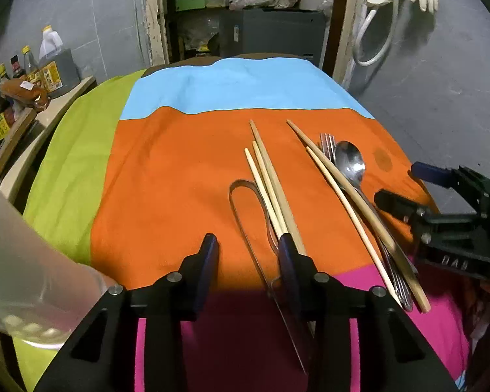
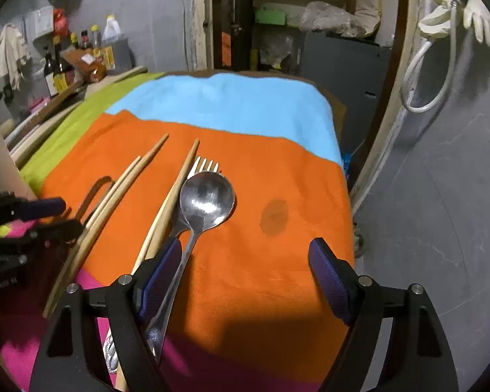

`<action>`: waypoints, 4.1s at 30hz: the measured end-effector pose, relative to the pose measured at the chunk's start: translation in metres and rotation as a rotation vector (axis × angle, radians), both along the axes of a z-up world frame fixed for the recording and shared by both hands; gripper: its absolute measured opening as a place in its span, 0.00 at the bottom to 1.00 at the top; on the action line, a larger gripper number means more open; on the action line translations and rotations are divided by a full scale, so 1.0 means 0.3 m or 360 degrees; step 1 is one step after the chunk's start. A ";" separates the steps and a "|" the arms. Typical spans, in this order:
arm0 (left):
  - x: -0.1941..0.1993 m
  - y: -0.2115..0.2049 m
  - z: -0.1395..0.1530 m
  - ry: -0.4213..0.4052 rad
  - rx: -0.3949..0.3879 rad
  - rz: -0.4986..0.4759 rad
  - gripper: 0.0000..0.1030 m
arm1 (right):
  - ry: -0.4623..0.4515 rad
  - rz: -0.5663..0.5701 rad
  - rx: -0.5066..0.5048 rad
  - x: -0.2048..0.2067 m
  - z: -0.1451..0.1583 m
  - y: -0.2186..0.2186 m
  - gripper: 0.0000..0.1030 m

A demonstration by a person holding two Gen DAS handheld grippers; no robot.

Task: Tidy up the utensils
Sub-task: 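Grasp the metal tongs with the left tool while the right tool grasps the spoon, then carry the tongs and spoon up and lower both into the white caddy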

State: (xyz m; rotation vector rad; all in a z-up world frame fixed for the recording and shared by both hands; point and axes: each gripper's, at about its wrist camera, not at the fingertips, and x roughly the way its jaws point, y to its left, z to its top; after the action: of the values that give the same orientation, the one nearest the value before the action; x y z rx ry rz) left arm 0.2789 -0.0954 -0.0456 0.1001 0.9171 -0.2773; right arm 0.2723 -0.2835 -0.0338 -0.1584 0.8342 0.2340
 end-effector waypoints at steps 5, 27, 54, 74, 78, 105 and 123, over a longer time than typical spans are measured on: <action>0.030 0.015 0.001 0.0054 -0.0006 0.0006 0.32 | 0.0029 0.0028 -0.0031 0.013 -0.013 0.014 0.77; 0.086 0.019 -0.010 0.0179 -0.0105 -0.0045 0.22 | 0.0070 0.0034 -0.0007 0.031 -0.027 0.021 0.77; 0.032 -0.006 -0.012 0.0094 0.0062 -0.0043 0.17 | 0.0156 0.0140 0.0005 0.149 -0.041 0.102 0.49; -0.229 0.034 0.090 -0.0384 -0.0163 -0.0113 0.17 | -0.0618 0.0135 -0.0180 -0.233 0.105 0.152 0.38; -0.290 0.039 0.134 -0.0577 -0.0172 -0.0091 0.17 | -0.0867 0.0143 -0.0250 -0.319 0.130 0.188 0.37; -0.461 0.260 0.467 -0.1274 -0.0265 0.0189 0.17 | -0.1619 0.0122 0.0004 -0.492 0.397 0.321 0.37; -0.479 0.713 0.617 -0.1361 -0.0220 0.0548 0.17 | -0.1474 0.0382 0.0544 -0.356 0.552 0.632 0.37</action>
State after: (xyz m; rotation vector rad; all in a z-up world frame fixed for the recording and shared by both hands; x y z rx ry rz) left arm 0.1351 0.1186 0.1393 -0.0686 0.0557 0.0370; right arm 0.1656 -0.0938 0.1317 -0.0316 -0.1530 0.4748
